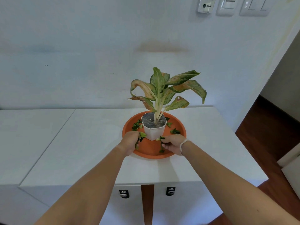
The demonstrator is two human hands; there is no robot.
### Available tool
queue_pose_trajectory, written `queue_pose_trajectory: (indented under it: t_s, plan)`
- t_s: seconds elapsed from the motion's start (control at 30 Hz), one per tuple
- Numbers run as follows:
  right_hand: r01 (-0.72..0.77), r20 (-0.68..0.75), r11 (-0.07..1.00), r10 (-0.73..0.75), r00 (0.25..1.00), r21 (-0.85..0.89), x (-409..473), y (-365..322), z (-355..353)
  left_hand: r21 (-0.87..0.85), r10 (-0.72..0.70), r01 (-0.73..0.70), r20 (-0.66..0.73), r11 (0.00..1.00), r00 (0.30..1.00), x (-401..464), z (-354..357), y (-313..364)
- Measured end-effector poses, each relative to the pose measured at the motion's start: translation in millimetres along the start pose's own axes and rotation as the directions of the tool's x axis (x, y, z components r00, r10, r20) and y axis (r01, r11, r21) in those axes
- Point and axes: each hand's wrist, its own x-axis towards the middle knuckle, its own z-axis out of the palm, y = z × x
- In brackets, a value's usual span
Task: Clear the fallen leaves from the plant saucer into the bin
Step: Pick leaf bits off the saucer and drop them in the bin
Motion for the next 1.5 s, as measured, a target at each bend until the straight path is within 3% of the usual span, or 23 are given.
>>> queue_pose_trajectory:
  t_s: [0.1,0.23,0.4,0.5,0.83,1.0,1.1,1.2,1.33,1.5]
  plan:
    - [-0.076,0.039,0.984,0.071,0.997,0.159,-2,1,-6,-0.248,-0.095,0.092,-0.002,0.964,0.995,-8,0,3]
    - [-0.123,0.061,0.957,0.110,0.992,0.262,-3,1,-10,-0.431,-0.132,0.113,-0.013,0.895,0.991,-14,-2,2]
    - [-0.109,0.006,0.884,0.119,0.993,0.454,-7,1,-7,-0.501,-0.135,0.114,-0.007,0.858,0.991,-14,-2,4]
    - [-0.103,-0.017,0.884,0.124,0.992,0.456,-7,1,-5,-0.496,-0.128,0.114,0.006,0.861,0.992,-14,-2,3]
    - [-0.143,-0.052,0.981,0.151,0.987,0.134,-1,-4,-6,-0.370,-0.068,0.041,-0.059,0.928,0.996,-10,-2,6]
    - [-0.106,-0.054,0.961,0.096,0.994,-0.257,-6,-9,-7,-0.203,-0.062,0.039,-0.105,0.978,0.993,-9,-3,8]
    - [-0.027,-0.090,0.787,-0.036,0.995,-0.616,-7,-11,-5,-0.070,0.015,-0.025,-0.137,0.997,0.990,-6,-3,6]
    - [0.153,0.029,0.473,-0.260,0.965,-0.867,0,-7,-2,0.226,0.168,-0.141,-0.106,0.964,0.980,-2,-2,3]
    - [0.196,0.146,0.177,-0.262,0.954,-0.965,1,-1,2,0.686,0.338,-0.296,0.077,0.665,0.938,0,0,-2]
    - [0.218,0.228,-0.074,-0.186,0.956,-0.973,2,-1,0,0.848,0.299,-0.294,0.171,0.441,0.939,1,-2,-8]
